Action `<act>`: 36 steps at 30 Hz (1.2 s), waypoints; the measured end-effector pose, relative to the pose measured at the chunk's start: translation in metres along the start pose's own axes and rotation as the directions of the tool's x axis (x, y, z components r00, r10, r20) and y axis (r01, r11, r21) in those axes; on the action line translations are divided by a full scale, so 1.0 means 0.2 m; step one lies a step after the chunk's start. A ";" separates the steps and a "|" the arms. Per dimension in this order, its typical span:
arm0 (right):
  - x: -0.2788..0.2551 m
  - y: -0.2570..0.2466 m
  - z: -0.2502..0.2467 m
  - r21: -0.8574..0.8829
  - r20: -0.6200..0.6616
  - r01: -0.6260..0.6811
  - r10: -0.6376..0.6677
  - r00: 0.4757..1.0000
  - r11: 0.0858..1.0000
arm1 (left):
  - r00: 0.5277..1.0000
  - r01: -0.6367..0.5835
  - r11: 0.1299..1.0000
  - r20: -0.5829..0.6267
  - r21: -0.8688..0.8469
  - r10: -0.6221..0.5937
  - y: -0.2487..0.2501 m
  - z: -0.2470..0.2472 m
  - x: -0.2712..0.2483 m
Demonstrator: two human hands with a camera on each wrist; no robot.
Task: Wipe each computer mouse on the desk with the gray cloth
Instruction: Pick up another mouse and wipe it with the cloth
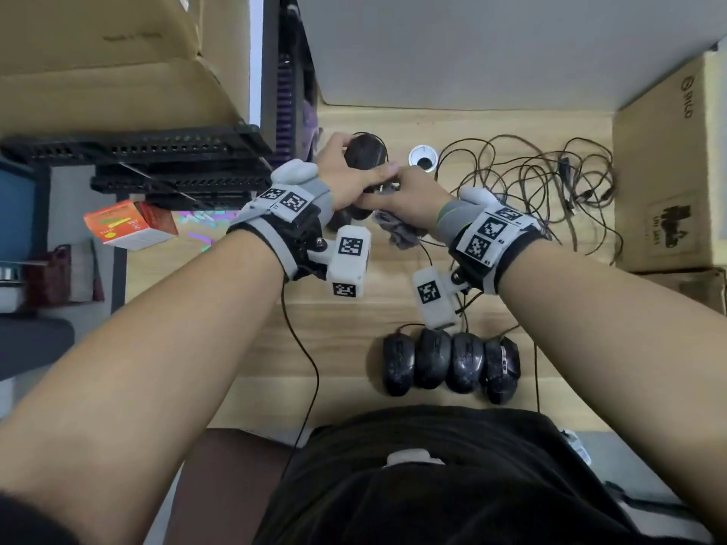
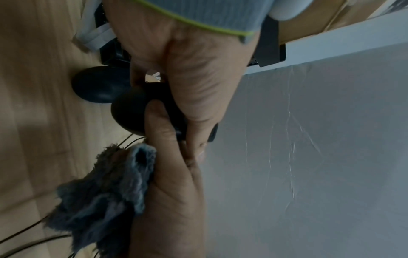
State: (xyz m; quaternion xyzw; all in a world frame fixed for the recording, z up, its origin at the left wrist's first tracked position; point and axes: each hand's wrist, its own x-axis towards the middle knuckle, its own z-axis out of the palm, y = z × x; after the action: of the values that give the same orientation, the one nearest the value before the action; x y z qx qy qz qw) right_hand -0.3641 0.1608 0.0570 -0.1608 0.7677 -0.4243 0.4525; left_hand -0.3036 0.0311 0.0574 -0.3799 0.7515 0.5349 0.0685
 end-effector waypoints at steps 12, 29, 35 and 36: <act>0.24 0.28 -0.05 -0.267 -0.108 -0.222 0.200 0.974 0.938 | 0.966 -0.232 0.972 0.109 -0.020 0.233 -0.12 -0.03 0.10; 0.35 0.34 -0.23 -0.188 -0.139 -0.315 0.292 0.946 0.930 | 0.966 -0.221 0.969 0.115 -0.108 0.233 -0.14 -0.03 0.15; 0.39 0.39 -0.14 -0.319 -0.216 -0.349 0.291 0.932 0.881 | 0.960 -0.237 0.969 0.135 -0.075 0.245 -0.13 -0.03 0.15; 0.40 0.38 -0.15 -0.261 -0.269 -0.357 0.288 0.919 0.897 | 0.965 -0.225 0.973 0.126 -0.048 0.230 -0.14 -0.03 0.16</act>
State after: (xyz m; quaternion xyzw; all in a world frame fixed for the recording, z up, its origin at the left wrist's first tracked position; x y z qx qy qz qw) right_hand -0.4219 0.1701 -0.0413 -0.0496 0.8857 -0.2347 0.3974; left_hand -0.3055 0.0062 0.0218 -0.2564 0.7751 0.5754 0.0494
